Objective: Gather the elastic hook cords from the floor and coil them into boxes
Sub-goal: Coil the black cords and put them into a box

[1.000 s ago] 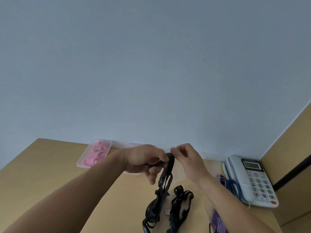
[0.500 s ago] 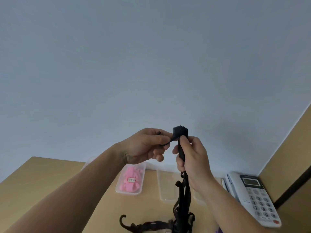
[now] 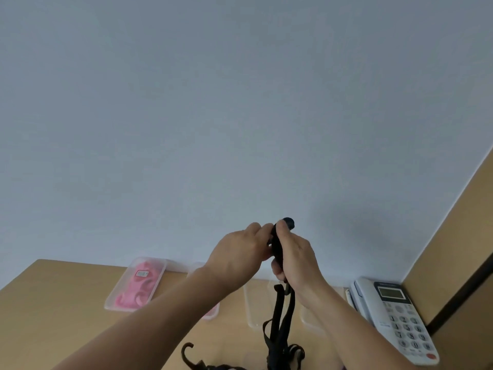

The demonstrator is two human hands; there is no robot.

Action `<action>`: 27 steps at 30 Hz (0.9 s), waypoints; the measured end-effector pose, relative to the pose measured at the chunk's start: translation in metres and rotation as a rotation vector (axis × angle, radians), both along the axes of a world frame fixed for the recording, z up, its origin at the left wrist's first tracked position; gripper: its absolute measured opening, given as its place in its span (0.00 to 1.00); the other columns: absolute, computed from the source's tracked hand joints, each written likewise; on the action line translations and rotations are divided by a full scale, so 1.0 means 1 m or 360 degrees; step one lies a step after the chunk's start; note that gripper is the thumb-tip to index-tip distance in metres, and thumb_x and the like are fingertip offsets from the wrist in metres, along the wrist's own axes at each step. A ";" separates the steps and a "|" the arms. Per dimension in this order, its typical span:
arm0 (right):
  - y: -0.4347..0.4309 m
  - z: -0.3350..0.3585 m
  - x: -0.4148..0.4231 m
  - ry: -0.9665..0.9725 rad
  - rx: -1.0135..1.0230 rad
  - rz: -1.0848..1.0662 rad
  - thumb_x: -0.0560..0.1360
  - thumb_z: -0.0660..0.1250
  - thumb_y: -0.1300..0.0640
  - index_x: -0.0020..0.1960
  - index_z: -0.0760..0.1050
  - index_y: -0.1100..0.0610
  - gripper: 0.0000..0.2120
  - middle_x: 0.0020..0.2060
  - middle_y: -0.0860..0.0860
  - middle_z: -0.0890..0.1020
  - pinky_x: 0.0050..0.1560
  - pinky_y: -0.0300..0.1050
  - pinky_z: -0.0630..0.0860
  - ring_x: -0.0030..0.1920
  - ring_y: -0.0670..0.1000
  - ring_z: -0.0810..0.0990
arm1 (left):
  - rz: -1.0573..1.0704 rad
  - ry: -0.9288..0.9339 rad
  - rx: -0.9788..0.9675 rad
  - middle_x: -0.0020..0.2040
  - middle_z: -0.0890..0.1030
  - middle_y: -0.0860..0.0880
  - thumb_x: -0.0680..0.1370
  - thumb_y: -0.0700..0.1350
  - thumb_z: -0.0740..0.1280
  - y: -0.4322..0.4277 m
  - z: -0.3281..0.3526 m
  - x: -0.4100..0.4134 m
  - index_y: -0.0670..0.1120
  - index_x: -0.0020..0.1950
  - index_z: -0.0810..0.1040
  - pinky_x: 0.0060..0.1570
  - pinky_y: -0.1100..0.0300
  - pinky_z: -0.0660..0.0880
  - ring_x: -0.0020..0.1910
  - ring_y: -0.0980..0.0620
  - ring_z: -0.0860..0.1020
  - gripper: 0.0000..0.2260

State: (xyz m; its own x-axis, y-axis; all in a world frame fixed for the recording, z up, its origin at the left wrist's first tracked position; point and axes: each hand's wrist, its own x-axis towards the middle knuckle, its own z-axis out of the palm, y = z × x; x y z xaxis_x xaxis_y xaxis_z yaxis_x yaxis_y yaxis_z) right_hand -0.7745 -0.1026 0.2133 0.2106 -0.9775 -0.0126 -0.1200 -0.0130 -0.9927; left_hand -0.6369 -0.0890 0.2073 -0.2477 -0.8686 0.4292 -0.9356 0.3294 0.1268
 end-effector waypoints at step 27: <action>-0.003 -0.017 -0.012 0.0284 -0.0079 -0.0156 0.80 0.60 0.43 0.42 0.74 0.68 0.26 0.28 0.55 0.75 0.29 0.43 0.68 0.22 0.47 0.72 | 0.0136 -0.0006 0.0132 0.34 0.71 0.52 0.85 0.49 0.53 0.008 -0.027 0.000 0.47 0.48 0.62 0.29 0.54 0.62 0.29 0.44 0.68 0.08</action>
